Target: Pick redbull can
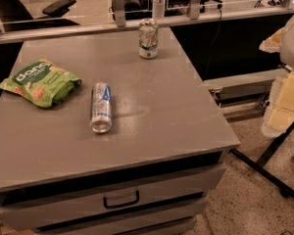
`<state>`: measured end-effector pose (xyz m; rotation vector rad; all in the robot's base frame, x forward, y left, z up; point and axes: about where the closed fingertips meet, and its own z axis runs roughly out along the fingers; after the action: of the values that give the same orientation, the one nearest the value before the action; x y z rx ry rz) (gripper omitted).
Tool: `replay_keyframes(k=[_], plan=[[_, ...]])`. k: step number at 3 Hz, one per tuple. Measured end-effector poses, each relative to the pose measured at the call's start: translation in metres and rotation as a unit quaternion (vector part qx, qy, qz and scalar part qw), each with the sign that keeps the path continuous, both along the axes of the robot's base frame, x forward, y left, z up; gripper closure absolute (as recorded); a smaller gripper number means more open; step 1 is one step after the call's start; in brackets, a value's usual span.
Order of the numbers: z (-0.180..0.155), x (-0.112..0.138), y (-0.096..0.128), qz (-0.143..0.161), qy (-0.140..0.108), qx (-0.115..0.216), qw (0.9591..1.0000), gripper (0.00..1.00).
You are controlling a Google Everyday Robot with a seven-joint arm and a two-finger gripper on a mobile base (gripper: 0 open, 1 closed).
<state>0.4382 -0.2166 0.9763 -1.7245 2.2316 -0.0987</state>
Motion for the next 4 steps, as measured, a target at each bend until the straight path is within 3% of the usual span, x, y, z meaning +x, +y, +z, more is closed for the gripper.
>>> replay_keyframes(k=[1, 2, 3, 4], plan=[[0.0, 0.0, 0.0, 0.0, 0.0, 0.0, 1.0, 0.0], [0.0, 0.0, 0.013, 0.047, 0.001, -0.015, 0.9988, 0.0], [-0.008, 0.0, 0.049, 0.161, 0.011, -0.054, 0.9854, 0.0], [-0.019, 0.002, 0.094, 0.29, 0.024, -0.087, 0.9529, 0.0]])
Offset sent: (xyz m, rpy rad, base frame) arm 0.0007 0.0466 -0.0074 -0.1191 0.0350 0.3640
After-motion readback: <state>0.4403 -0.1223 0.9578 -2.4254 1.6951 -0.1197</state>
